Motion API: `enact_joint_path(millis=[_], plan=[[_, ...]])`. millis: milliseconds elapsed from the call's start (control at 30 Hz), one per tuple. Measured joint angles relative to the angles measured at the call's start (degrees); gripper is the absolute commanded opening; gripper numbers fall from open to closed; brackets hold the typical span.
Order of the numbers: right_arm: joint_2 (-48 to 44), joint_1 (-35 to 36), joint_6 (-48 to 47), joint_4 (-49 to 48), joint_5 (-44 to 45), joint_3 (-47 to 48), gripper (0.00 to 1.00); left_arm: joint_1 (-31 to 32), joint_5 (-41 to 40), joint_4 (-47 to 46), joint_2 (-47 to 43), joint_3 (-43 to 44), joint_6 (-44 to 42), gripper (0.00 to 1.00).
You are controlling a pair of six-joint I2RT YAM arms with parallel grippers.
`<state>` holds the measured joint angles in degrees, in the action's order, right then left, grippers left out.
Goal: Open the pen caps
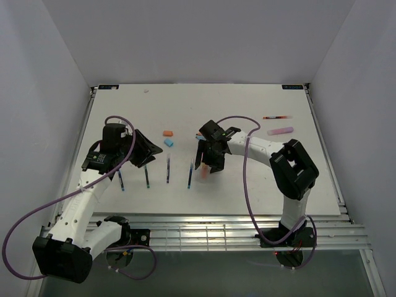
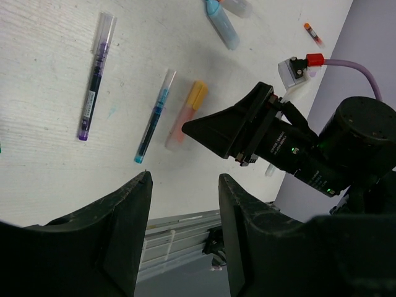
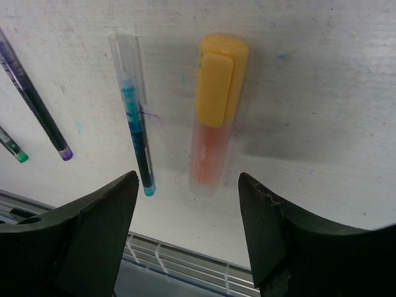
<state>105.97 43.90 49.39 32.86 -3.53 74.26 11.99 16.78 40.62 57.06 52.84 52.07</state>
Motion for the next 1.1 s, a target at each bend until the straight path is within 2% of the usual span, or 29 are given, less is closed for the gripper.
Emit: enact_joint_path(millis=[133, 367, 467, 500, 600, 667, 900, 967, 1100], plan=[[3.54, 1.16, 0.87, 1.68, 1.03, 3.34, 0.64, 0.11, 0.0, 0.5, -0.11, 0.0, -0.37, 0.57], [6.71, 2.97, 1.81, 4.28, 2.58, 4.31, 0.62, 0.13, 0.0, 1.4, -1.07, 0.0, -0.79, 0.57], [6.82, 3.13, 1.6, 5.03, 3.74, 4.44, 0.45, 0.13, -0.02, 1.55, -1.42, 0.0, -0.81, 0.57], [6.95, 3.17, 1.55, 5.4, 4.11, 4.55, 0.35, 0.13, -0.02, 1.64, -1.49, 0.0, -0.81, 0.57], [7.23, 3.28, 0.79, 6.45, 5.07, 4.85, 0.22, 0.13, -0.02, 1.86, -1.53, 0.0, -0.81, 0.57], [7.23, 3.37, -0.11, 6.91, 5.79, 5.09, 0.09, 0.13, -0.02, 1.88, -1.51, 0.0, -0.83, 0.57], [5.07, 3.58, -9.75, 9.03, 7.15, 5.09, 0.08, 0.59, 1.14, 1.77, 1.22, 0.22, -0.83, 0.58], [1.73, 3.5, -13.94, 8.44, 4.2, 4.44, 0.08, 1.92, 1.92, 1.03, 3.28, 0.55, -0.83, 0.59], [-8.68, 3.48, -18.6, 2.51, -7.91, 1.4, 0.08, 5.73, 3.65, -2.54, 5.66, 0.72, -0.59, 0.61]])
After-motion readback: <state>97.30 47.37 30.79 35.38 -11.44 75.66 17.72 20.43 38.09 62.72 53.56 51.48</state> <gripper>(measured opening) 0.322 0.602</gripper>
